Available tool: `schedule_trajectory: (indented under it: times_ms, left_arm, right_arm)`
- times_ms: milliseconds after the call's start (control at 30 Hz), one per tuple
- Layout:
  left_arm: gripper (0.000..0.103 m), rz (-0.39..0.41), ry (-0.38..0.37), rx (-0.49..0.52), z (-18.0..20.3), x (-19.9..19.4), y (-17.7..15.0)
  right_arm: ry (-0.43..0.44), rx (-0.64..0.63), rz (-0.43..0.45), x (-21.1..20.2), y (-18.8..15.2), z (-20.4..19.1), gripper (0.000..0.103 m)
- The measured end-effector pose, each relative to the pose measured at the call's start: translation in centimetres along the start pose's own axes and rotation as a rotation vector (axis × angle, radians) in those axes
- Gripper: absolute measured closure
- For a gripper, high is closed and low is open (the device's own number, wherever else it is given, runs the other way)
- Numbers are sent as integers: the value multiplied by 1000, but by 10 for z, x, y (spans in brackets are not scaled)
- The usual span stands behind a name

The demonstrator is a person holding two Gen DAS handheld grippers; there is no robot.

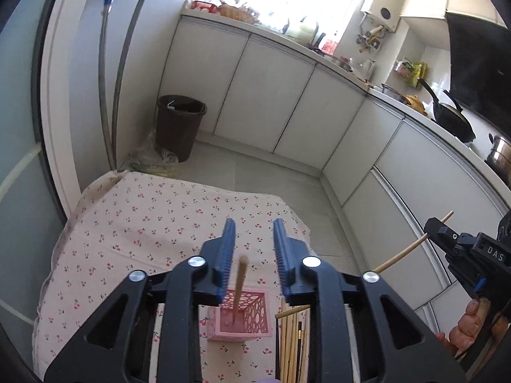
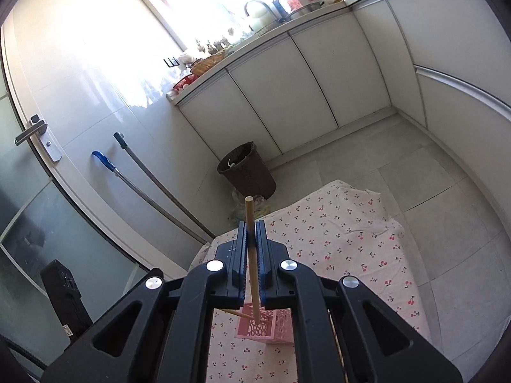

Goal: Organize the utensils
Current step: 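Lower both chopsticks into the pink basket and open both tools, then withdraw both tools from the basket back toward the chopstick pile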

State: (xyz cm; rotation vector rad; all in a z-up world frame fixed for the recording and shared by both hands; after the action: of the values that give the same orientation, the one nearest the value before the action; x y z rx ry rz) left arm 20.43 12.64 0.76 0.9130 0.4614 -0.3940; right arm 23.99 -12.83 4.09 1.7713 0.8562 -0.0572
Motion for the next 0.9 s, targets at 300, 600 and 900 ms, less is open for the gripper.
schedule_trajectory:
  times_ms: [300,600,900]
  left_arm:
    - [58,78,-1,-72,-9,-35,19]
    - [56,7,36,-49,-12,-16,9]
    - [47,-15,42,19,5,-12,-9]
  right_arm:
    - [-27,-11,-18,23,-3,-13,97]
    - [-33,-18,-103,64,-24,-22,79]
    - [-113,-151,-106,45,-38,-33,62]
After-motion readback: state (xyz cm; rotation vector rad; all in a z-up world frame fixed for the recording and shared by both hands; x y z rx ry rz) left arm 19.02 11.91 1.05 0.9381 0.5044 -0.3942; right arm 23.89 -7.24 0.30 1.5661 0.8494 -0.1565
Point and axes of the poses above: each gripper's, at about its wrist camera, not at the fingertips, and x roughly the way its jaws point, z to its right, y to its top, the point moved 4 cm from there along x, roughly the way its jaws point, and after that the axes turned 13 degrees about -x, right-handed, at the moved point
